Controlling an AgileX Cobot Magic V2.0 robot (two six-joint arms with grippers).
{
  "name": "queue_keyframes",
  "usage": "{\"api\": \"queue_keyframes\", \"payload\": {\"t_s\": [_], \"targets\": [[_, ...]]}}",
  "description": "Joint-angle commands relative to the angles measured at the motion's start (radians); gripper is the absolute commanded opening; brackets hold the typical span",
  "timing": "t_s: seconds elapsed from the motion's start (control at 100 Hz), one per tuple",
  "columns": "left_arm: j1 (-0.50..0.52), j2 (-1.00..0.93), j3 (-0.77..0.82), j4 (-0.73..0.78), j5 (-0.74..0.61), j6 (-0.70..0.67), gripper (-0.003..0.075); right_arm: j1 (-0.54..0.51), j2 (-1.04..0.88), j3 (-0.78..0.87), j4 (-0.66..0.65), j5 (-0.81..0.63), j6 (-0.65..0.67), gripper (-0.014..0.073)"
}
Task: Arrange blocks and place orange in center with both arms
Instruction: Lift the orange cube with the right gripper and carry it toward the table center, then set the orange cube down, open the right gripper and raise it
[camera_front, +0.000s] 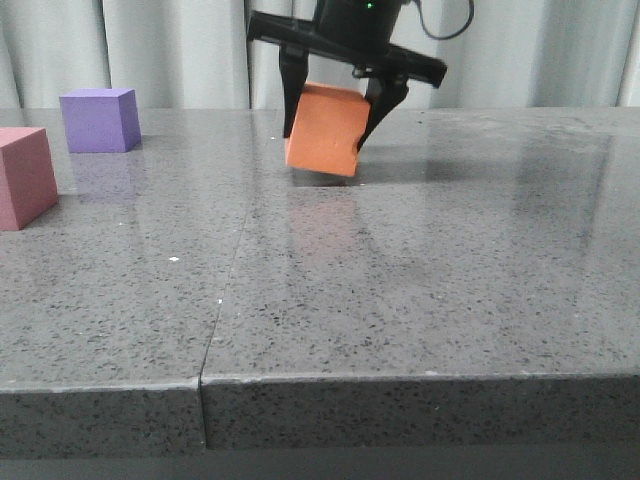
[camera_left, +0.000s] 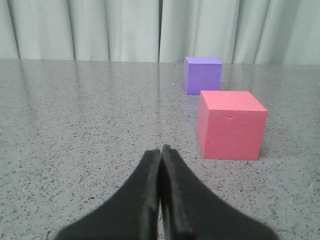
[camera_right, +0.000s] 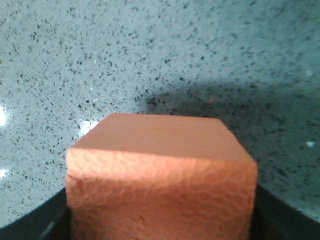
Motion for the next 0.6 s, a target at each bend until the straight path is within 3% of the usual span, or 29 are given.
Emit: {"api": "queue_keyframes", "payload": {"t_s": [0.0, 0.26, 0.48, 0.59], "targets": [[0.001, -0.031, 0.04, -0.002, -0.084, -0.001, -0.002, -0.002, -0.053, -0.033, 0.034, 0.015, 0.003, 0.0393], [0.001, -0.031, 0.04, -0.002, -0.084, -0.001, -0.002, -0.002, -0.052, -0.033, 0.045, 0.0, 0.003, 0.0405], [0.001, -0.031, 0.04, -0.002, -0.084, -0.001, -0.002, -0.002, -0.052, -0.033, 0.049, 0.003, 0.003, 0.0591], [0.001, -0.031, 0.04, -0.002, -0.084, -0.001, -0.002, -0.002, -0.052, -0.033, 0.05, 0.004, 0.003, 0.0602]]}}
